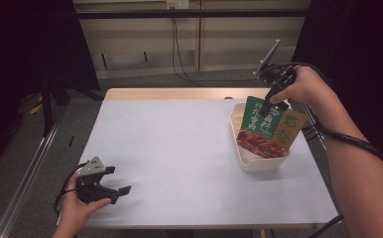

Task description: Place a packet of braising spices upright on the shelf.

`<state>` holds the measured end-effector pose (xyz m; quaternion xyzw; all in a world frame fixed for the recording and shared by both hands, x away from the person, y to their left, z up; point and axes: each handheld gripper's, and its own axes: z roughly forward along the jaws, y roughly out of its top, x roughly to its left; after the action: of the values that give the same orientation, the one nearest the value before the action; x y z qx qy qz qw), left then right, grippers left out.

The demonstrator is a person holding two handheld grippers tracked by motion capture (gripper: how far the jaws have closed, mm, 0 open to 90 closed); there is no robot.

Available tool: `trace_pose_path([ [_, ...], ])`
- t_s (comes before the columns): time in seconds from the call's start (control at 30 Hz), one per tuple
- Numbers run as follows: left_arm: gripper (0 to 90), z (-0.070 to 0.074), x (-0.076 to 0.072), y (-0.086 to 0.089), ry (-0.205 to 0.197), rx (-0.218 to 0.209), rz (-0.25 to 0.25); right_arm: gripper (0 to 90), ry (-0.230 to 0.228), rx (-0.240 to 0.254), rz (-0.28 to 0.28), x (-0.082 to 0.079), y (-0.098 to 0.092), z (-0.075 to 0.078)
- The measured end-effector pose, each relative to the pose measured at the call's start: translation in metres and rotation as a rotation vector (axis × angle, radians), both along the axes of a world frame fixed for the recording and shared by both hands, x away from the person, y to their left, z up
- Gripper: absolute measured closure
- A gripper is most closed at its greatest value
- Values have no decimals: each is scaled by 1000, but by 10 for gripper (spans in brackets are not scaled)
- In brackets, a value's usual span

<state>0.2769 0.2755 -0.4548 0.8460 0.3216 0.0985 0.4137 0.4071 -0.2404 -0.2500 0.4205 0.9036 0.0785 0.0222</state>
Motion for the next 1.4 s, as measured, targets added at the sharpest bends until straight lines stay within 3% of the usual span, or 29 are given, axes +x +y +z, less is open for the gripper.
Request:
trace_pose_path([
  [0.1,49,0,0,0,2,-3,2,311,-3,-13,-15,0,1,2],
  [0.3,49,0,0,0,2,-4,0,251,-20,-5,-9,-2,8,10],
  [0.83,49,3,0,0,5,-23,-4,217,-51,39,24,-11,35,27],
  [1.4,49,3,-1,1,6,-30,-1,207,-22,55,115,-12,65,11],
])
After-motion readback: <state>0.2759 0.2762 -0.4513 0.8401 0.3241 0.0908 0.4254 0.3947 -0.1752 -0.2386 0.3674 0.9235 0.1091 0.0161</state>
